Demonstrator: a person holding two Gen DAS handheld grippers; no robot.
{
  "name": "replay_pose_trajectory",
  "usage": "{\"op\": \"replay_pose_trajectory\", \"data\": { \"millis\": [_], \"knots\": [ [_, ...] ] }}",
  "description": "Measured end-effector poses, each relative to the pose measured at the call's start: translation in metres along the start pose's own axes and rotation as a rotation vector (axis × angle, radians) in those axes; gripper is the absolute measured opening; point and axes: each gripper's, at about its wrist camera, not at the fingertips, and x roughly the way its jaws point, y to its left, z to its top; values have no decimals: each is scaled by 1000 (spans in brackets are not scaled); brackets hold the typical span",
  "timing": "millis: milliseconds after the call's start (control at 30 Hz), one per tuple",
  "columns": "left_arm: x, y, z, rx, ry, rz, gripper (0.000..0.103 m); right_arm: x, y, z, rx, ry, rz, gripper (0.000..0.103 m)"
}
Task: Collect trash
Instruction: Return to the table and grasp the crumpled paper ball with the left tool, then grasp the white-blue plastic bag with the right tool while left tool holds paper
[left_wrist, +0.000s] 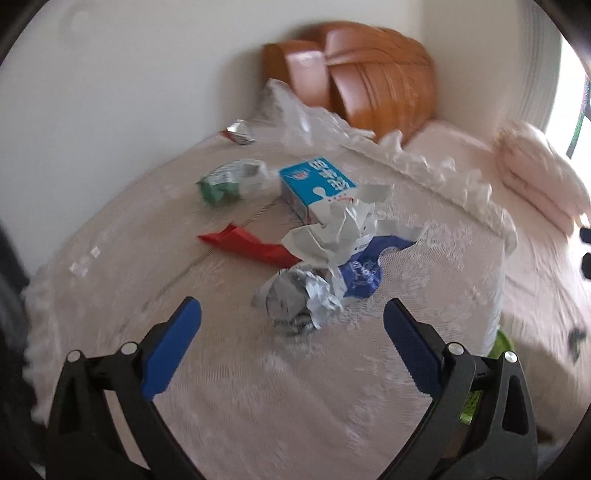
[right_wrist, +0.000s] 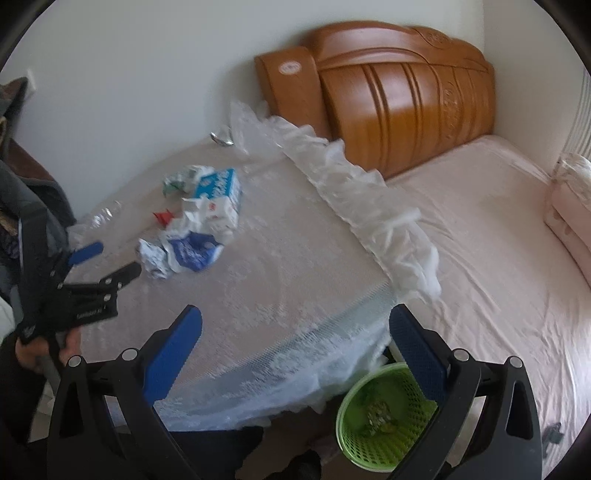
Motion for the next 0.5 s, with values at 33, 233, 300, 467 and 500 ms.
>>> {"op": "replay_pose_trajectory", "data": {
  "millis": [33,233,300,467,500],
  "knots": [
    [8,2,2,35,1,-26,92,0,0,-2,7,4,-8,101],
    [43,-1,6,240,34,-116,81,4,6,-17,93,56,-40,101],
    [51,0,6,248,50,-151,66,6,10,-21,99,71,-57,101],
    [55,11,4,188,52,-223,54,7,14,-26,128,92,-79,101],
    [54,13,3,182,49,-229,52,8,15,-25,134,94,-78,101]
  ]
}}
